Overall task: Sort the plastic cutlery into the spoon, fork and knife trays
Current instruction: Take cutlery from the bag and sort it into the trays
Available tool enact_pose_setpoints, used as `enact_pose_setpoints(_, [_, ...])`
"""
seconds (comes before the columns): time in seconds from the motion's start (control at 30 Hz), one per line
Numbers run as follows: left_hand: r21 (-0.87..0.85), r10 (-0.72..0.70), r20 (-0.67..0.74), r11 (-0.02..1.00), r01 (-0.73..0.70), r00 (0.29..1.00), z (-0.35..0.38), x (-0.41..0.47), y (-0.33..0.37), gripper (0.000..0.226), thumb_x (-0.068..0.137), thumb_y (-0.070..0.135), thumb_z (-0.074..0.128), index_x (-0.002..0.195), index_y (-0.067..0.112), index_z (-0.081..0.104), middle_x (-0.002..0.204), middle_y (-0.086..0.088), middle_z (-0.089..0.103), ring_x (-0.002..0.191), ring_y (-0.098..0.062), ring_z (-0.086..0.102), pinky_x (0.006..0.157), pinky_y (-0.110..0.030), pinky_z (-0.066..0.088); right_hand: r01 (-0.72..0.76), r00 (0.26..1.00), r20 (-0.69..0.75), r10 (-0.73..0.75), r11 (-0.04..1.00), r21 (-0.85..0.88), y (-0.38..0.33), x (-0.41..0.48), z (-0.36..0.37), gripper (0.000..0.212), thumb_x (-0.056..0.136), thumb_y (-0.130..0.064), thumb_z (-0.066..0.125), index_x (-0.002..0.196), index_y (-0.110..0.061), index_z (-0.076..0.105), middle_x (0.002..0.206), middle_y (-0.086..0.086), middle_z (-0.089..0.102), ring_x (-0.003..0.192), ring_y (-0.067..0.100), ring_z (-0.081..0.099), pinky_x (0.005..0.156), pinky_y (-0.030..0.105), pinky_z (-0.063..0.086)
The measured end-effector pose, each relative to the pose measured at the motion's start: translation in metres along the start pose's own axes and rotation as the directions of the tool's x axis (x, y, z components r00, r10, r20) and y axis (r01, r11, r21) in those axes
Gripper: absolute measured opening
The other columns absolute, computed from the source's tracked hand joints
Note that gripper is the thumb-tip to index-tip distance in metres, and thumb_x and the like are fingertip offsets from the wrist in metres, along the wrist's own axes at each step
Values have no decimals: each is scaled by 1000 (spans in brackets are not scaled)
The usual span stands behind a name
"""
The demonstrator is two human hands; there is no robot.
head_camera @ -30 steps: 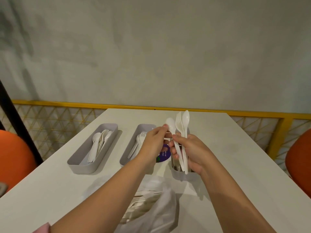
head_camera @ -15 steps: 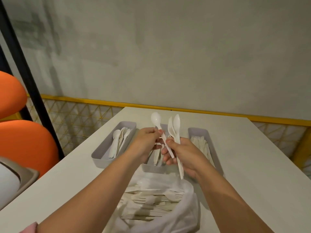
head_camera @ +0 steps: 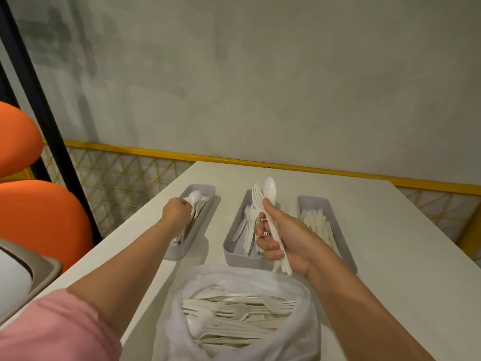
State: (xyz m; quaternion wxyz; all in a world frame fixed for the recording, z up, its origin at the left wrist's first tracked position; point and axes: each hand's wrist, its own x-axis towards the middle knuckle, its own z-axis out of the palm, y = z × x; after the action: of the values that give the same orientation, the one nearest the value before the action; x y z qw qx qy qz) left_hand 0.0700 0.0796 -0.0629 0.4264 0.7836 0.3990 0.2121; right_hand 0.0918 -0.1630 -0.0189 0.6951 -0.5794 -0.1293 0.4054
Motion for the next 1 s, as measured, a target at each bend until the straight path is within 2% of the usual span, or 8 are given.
enact_pose_setpoints(0.2, [110,61,-39,992,-57,997,13,-3,-11,28,91,1,42,68,17,44,79,-3,44,86,-22,42,72,-29,32,83,994,58,-88,993,89,2,1,-6,22,100,-25,38,87,-11,49,63,3,47,37,7,33,32,13,25])
enact_pose_setpoints(0.4, [166,128,-58,979,-117,990,13,-6,-14,14,88,-1,47,92,9,56,99,-14,53,90,-29,49,74,-30,36,185,981,-50,-186,983,-21,5,3,-5,21,99,-19,43,90,-7,59,65,4,48,48,11,42,39,19,36])
enact_pose_setpoints(0.53, [163,171,-49,973,-161,984,13,-17,3,28,92,10,52,120,6,56,127,-18,45,113,-35,51,94,-36,40,222,955,-182,-236,971,-94,6,9,-4,23,98,-19,46,85,-11,64,84,6,59,72,17,53,69,30,48])
enact_pose_setpoints(0.6, [114,234,-30,967,-229,972,14,-31,18,28,93,12,52,120,6,56,122,-13,50,108,-29,54,86,-30,40,212,939,-246,-240,968,-132,8,13,-7,22,98,-20,47,85,-15,64,108,7,62,100,21,57,97,37,45])
enact_pose_setpoints(0.67, [51,292,32,955,-293,956,16,-50,33,21,95,14,51,112,8,60,104,-5,56,94,-21,55,74,-24,37,196,928,-285,-241,964,-177,9,16,-10,22,97,-22,47,86,-18,65,120,6,60,114,23,52,107,40,37])
enact_pose_setpoints(0.8, [-99,354,302,935,-341,885,22,-84,49,18,95,21,50,86,16,65,84,-2,63,78,-19,58,71,-28,44,185,921,-312,-234,967,-178,8,17,-9,16,96,-20,49,95,-15,64,112,10,65,108,26,59,102,47,44])
enact_pose_setpoints(0.9, [-141,321,505,947,-290,801,25,-110,56,29,96,31,47,82,14,66,72,4,60,62,-9,55,61,-22,45,205,921,-297,-251,963,-176,7,14,-9,17,97,-17,45,93,-13,62,81,9,66,75,22,63,80,42,53])
enact_pose_setpoints(1.0, [-140,330,609,940,-312,722,31,-125,56,30,94,33,50,77,12,63,69,5,58,58,-6,54,53,-17,43,172,913,-331,-239,960,-219,8,13,-8,22,99,-19,41,106,-11,61,70,3,58,62,17,55,60,30,51])
